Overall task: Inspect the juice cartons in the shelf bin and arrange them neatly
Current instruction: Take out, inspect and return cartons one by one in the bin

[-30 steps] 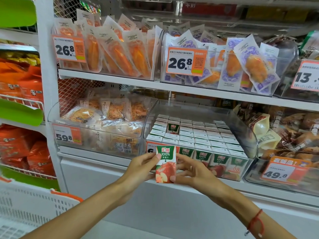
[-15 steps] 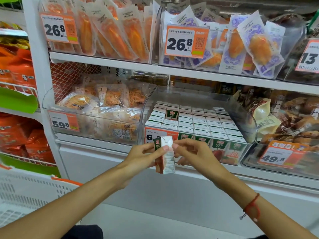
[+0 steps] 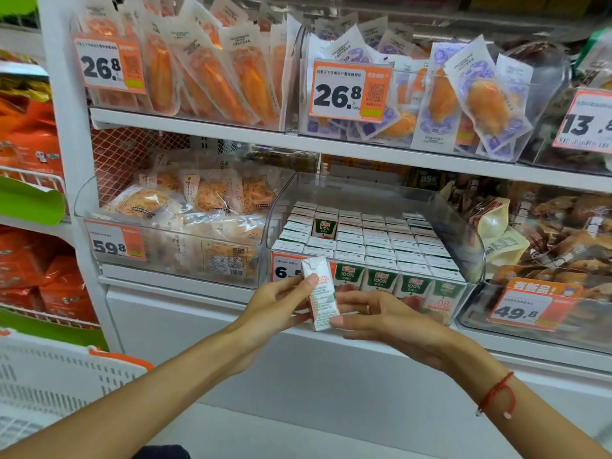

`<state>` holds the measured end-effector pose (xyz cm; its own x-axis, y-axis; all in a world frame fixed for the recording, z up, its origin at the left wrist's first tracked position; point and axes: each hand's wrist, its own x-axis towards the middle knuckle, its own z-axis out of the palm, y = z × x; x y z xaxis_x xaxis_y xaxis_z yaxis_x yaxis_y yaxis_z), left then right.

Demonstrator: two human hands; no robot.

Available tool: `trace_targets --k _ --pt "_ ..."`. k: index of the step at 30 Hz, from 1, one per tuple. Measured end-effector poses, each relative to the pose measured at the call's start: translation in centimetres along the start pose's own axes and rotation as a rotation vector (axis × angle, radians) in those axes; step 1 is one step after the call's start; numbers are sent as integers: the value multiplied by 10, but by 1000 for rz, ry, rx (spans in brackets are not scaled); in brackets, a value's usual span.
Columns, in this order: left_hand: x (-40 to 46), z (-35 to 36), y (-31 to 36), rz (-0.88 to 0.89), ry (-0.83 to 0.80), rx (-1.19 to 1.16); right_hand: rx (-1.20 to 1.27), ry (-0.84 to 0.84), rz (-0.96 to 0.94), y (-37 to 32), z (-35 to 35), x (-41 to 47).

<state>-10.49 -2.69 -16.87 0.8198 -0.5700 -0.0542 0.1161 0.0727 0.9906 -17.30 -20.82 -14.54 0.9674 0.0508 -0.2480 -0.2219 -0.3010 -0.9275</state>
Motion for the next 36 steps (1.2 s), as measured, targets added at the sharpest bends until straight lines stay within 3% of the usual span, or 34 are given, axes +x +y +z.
trace_targets --k 4,8,13,16,20,23,32,36 --pt "0 2 0 3 21 -40 0 99 -53 0 2 -1" --pt "0 2 -2 54 212 -20 -70 237 -68 2 7 -1" --pt "-1 9 -5 71 220 -24 -360 430 -122 4 20 -2" --pt "-1 7 -4 61 192 -6 -326 344 -100 4 18 -1" --pt "-2 1 0 16 140 -30 -24 187 -10 0 5 -3" --pt "-1 -2 1 7 120 -40 38 104 11 -1 4 -2" --pt "-3 -4 2 51 1 -99 113 88 -37 -3 3 -1" --pt "-3 -3 0 71 66 10 93 205 -87 -2 5 0"
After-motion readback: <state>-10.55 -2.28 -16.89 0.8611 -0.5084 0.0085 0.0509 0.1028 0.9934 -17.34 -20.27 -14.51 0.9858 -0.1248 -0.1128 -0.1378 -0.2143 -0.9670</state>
